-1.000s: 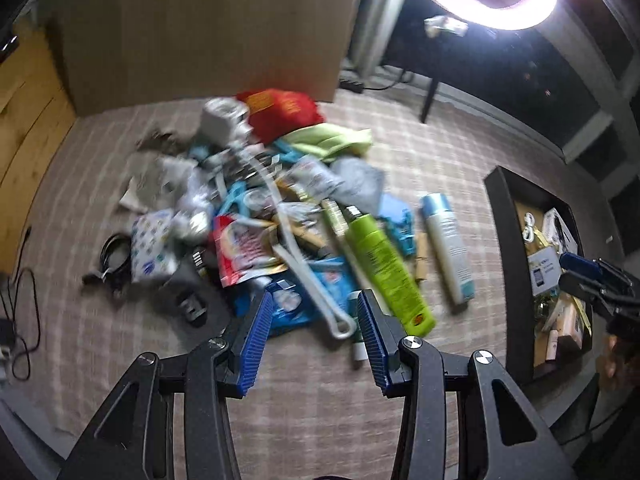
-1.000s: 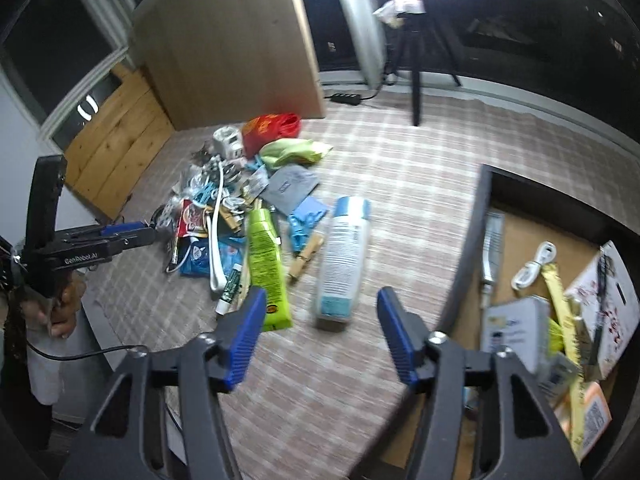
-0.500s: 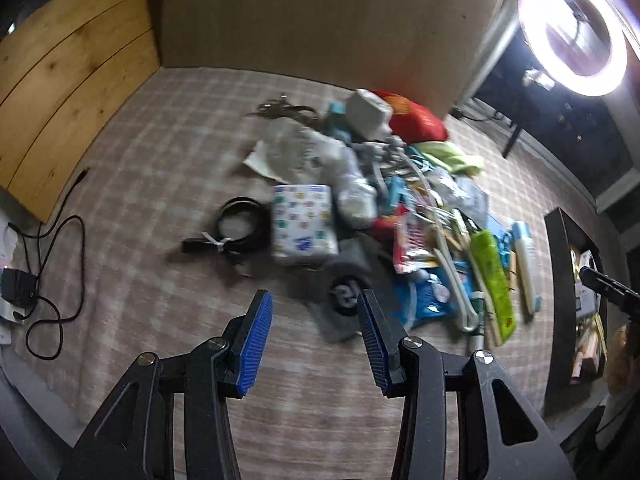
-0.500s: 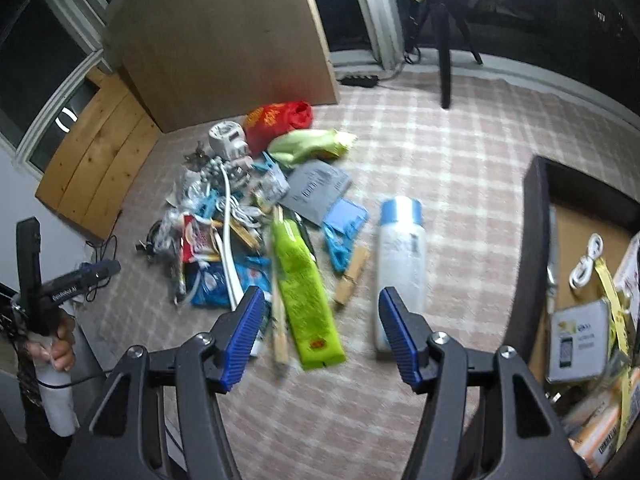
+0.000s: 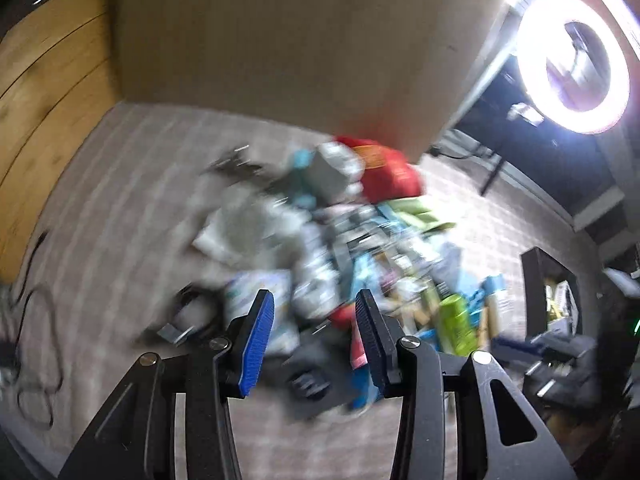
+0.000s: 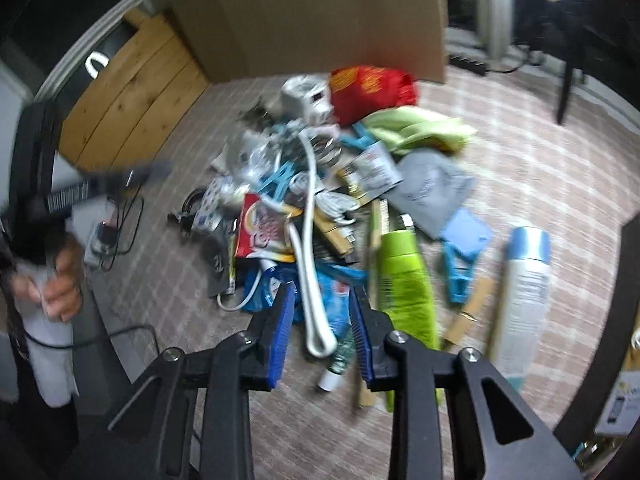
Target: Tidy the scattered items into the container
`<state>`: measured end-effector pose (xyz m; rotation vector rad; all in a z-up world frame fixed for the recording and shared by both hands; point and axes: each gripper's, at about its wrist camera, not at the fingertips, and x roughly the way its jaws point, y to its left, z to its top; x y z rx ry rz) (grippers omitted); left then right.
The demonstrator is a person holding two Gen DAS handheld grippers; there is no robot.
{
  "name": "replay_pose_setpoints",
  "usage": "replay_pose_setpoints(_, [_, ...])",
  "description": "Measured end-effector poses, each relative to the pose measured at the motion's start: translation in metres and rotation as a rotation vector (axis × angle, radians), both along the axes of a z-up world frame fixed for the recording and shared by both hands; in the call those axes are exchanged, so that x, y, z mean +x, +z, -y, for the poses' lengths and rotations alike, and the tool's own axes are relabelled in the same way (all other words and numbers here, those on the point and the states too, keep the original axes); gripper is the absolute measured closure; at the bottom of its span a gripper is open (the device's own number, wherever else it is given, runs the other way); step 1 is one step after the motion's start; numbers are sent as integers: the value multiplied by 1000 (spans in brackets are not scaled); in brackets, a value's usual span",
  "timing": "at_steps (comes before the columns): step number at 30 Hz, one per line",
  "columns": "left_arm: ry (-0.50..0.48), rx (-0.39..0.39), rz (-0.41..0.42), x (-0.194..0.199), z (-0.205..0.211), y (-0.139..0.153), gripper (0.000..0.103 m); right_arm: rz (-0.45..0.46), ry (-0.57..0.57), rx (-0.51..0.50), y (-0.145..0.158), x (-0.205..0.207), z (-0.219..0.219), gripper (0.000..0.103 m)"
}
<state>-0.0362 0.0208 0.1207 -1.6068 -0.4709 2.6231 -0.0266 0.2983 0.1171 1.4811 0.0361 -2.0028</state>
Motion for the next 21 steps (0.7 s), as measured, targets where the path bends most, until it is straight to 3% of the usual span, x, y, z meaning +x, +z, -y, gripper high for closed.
replay_pose_setpoints(3, [-72,41,44,-34,-32,-8,64,41,45,1,-19,1,12,75])
replay_pose_setpoints(8, [-147,-21,161,-74,-80,-44,66,76,101,9,-40,1,23,75])
replay_pose_setpoints(14, [-145,-37,239,-92,-91,-73,66,91,160,4,-51,1,32,75])
replay_pose_setpoints(21, [-128,-42,255,-103,-95,-82,66,91,160,17,-60,-5,30,75])
